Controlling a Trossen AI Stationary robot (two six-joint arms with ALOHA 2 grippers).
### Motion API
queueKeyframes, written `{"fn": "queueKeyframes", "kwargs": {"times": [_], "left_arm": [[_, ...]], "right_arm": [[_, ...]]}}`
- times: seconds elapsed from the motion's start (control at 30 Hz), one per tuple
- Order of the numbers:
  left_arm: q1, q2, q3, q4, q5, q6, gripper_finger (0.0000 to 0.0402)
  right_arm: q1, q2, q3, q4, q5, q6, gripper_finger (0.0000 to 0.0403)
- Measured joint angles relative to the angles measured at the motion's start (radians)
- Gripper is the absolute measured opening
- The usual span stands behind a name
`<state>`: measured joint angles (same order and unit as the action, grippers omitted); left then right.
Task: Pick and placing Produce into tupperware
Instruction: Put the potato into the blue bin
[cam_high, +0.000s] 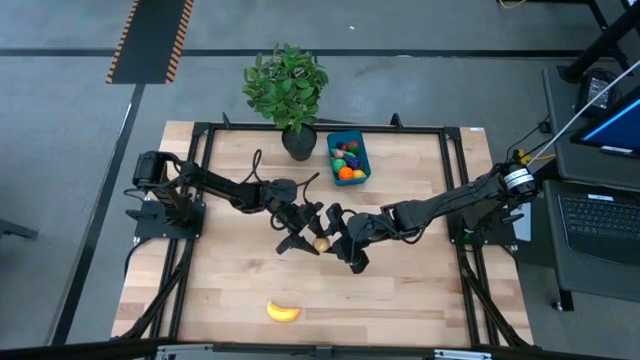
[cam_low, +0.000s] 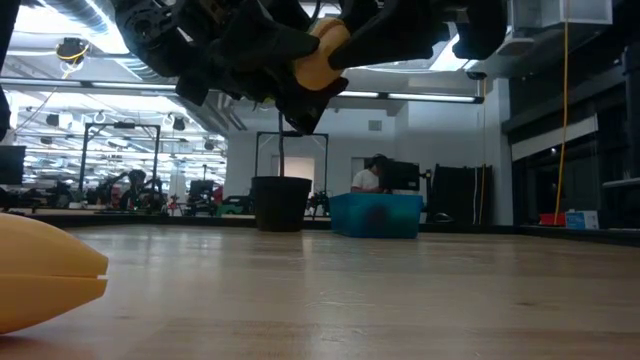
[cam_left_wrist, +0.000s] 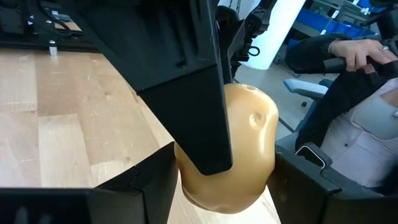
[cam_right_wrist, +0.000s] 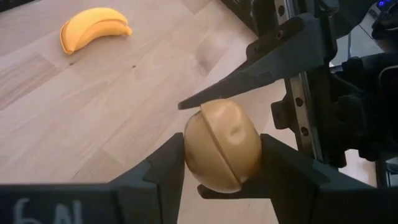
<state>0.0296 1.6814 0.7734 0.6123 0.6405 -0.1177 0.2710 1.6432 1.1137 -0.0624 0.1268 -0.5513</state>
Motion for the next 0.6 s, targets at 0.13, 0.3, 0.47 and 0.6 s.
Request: {"fn": "queueKeyframes", "kwargs": {"times": [0.13, 0.3, 0.47, 0.6], "left_arm": [[0.004, 0.0, 0.0, -0.003, 0.007, 0.0, 0.0215], [0.011, -0.001, 0.001, -0.005, -0.006, 0.02, 0.0228], [0.027, -0.001, 0.002, -0.02, -0.012, 0.021, 0.0263], [0.037, 0.0, 0.002, -0.048, -0.056, 0.024, 0.0294]], "right_arm": [[0.0, 0.0, 0.0, -0.001, 0.001, -0.001, 0.0182], [0.0, -0.013, 0.0, -0.016, 0.005, -0.001, 0.0182], [0.0, -0.04, 0.001, -0.023, 0.017, 0.018, 0.0182], [0.0, -0.053, 0.003, -0.052, 0.019, 0.054, 0.0182]]}}
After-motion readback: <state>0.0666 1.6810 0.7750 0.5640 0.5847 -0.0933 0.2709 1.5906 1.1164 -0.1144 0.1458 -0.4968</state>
